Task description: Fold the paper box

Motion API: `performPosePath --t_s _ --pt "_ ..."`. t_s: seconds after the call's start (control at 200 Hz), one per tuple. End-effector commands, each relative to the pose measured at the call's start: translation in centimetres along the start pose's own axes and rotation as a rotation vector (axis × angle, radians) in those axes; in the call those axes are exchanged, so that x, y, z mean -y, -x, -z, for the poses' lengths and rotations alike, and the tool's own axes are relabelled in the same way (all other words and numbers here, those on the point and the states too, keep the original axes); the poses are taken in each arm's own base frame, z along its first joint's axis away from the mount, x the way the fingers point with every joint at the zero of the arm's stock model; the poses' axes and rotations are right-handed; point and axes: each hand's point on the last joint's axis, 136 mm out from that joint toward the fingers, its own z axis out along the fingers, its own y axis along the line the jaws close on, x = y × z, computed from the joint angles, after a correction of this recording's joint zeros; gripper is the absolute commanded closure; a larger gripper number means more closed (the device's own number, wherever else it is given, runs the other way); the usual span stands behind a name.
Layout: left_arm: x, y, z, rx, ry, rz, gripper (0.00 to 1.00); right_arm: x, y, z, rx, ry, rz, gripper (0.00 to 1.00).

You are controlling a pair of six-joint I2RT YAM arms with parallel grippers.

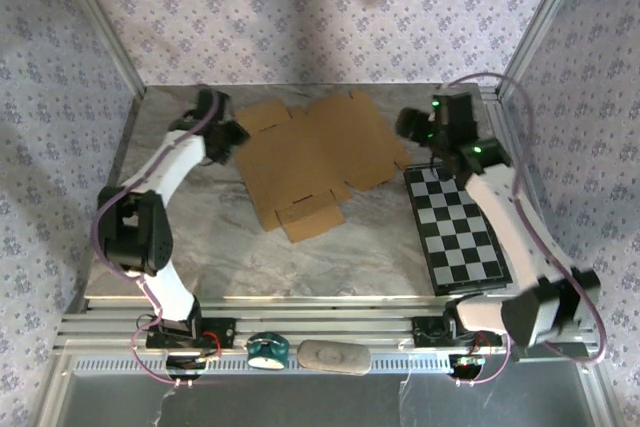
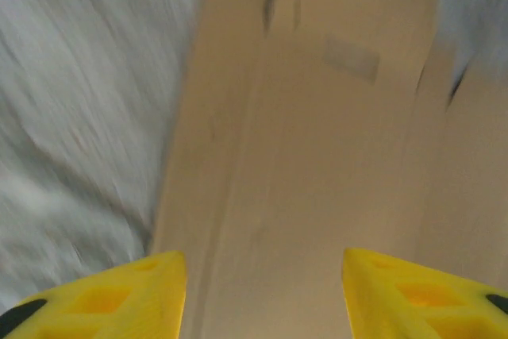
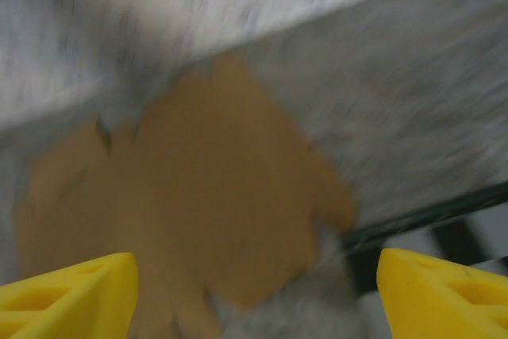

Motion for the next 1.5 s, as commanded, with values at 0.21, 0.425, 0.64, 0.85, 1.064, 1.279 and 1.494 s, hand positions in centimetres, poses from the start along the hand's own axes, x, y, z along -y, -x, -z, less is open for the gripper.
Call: performPosePath --t_s 0.21,0.425,0.64,0.85,1.064,1.279,1.494 --pt "0.3 -13.5 -2.2 -0.442 0.020 -0.060 0.64 -6.2 -16.9 -7.9 -0.681 0.263 -0.043 0.31" --pt "-2.5 -13.2 -3.3 -0.499 0.063 0.030 0.63 -6.5 -22.6 -11.4 -0.872 0.199 -0.039 0.36" --pt "-5.3 -11.6 -2.1 -0.485 0.122 0.043 0.54 -7.8 -26.4 -11.5 -0.962 0.217 -0.018 0.36" --pt "-9.2 -8.8 -3.1 -0.454 0.145 0.140 0.49 -9.6 -28.1 -11.3 -1.005 0.248 0.017 0.39" --pt "-8.3 -5.3 -5.4 -0.451 0.103 0.121 0.49 -13.8 -30.4 -9.1 -1.081 0.358 0.075 0.42" --pt "-6.4 -4.6 -6.1 -0.459 0.029 0.118 0.49 -15.6 -30.3 -8.0 -1.069 0.378 0.132 0.49" --pt "-7.1 -3.2 -2.6 -0.352 0.093 0.020 0.50 -12.9 -24.9 -7.1 -0.943 0.353 0.115 0.50"
